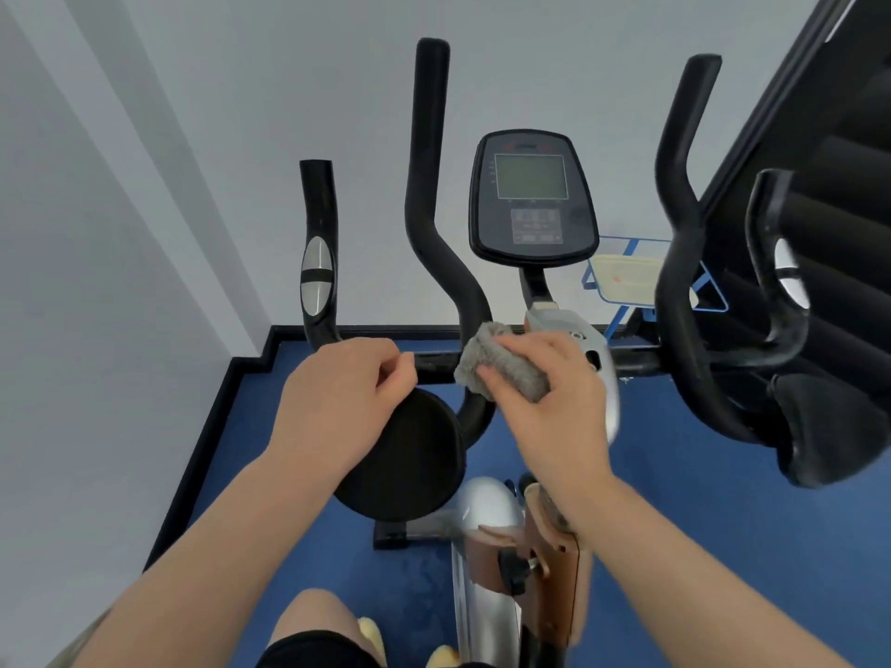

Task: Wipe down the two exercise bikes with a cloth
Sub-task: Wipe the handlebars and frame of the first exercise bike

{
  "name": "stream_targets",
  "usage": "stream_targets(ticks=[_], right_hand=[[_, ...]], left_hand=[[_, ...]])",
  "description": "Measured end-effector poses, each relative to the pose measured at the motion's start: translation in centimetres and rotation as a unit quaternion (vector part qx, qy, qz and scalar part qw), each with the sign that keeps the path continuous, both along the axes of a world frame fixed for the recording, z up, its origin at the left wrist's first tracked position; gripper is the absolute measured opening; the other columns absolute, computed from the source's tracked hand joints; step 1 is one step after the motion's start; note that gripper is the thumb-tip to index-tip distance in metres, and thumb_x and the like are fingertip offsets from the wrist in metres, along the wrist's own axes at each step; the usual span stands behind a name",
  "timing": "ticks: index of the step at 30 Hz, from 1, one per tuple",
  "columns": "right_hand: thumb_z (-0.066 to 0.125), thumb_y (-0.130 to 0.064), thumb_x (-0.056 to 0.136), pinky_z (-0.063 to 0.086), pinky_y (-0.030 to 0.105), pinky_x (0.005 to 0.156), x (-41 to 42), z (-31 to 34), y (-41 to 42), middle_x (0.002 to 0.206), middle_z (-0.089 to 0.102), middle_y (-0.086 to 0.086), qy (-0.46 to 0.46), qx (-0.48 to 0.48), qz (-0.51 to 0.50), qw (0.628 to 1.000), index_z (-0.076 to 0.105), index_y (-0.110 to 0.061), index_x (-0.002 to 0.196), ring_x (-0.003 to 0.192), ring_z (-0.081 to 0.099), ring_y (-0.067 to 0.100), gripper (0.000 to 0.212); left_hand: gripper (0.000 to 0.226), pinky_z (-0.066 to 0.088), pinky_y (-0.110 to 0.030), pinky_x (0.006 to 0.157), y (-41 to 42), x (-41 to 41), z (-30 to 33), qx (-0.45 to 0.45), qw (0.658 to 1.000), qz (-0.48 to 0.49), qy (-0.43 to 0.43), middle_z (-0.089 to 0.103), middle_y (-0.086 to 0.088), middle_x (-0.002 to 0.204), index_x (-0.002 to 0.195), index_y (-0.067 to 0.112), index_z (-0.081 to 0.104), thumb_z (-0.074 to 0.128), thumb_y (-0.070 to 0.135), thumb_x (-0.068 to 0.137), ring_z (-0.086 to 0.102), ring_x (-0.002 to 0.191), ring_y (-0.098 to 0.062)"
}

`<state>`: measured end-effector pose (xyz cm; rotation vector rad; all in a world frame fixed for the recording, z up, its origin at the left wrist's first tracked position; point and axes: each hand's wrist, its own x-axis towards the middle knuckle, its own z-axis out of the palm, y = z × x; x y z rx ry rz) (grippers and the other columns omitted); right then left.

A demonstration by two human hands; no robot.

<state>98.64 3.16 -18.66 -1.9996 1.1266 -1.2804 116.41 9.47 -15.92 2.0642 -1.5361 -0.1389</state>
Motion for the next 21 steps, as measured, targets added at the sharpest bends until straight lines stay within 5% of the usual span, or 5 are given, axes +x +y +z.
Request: stream_targets(ticks=[7, 12, 16, 21], right_hand=[[0.081, -0.011, 0.076, 0.043, 0.008, 0.081, -1.1, 0.8, -1.6, 0.102, 0.061, -0.005, 0.093, -0.039, 0.079, 0.992, 0.073, -0.018, 0.105, 0.093, 0.054, 0.002, 0.031], [0.079, -0.01, 0.077, 0.044, 0.01, 0.08, 0.4, -0.5, 1.6, 0.1, 0.059, -0.007, 0.036, -0.021, 0.022, 0.999, 0.072, -0.019, 0.103, 0.093, 0.056, 0.0, 0.028], [0.08, -0.01, 0.077, 0.04, 0.006, 0.081, -0.6, 1.2, -1.9, 0.1, 0.062, -0.005, 0.109, -0.049, 0.074, 0.99, 0.073, -0.017, 0.104, 0.091, 0.054, -0.002, 0.029], [0.078, -0.008, 0.078, 0.041, 0.005, 0.08, -0.2, -0.8, 1.8, 0.099, 0.06, -0.008, 0.049, -0.026, 0.03, 0.998, 0.072, -0.018, 0.104, 0.092, 0.056, -0.004, 0.028]], left_hand=[[0.04, 0.04, -0.032, 0.054, 0.0, 0.0, -0.1, -0.004, 1.0, -0.005, 0.01, 0.053, -0.004, 0.058, 0.065, 0.014, 0.053, 0.046, 0.039, 0.096, 0.053, 0.057, -0.021], [0.042, 0.035, -0.034, 0.052, 0.1, 0.1, -0.2, -0.009, 1.0, 0.0, 0.03, 0.042, 0.0, 0.052, 0.058, 0.019, 0.041, 0.048, 0.037, 0.095, 0.04, 0.051, -0.017], [0.04, 0.04, -0.036, 0.054, -0.1, 0.2, -0.2, -0.002, 1.0, -0.004, 0.028, 0.051, -0.004, 0.057, 0.064, 0.014, 0.052, 0.047, 0.038, 0.095, 0.05, 0.054, -0.02], [0.041, 0.042, -0.038, 0.055, 0.4, 0.1, -0.4, -0.011, 0.999, 0.004, 0.034, 0.05, -0.004, 0.056, 0.062, 0.016, 0.048, 0.045, 0.04, 0.095, 0.051, 0.056, -0.021]])
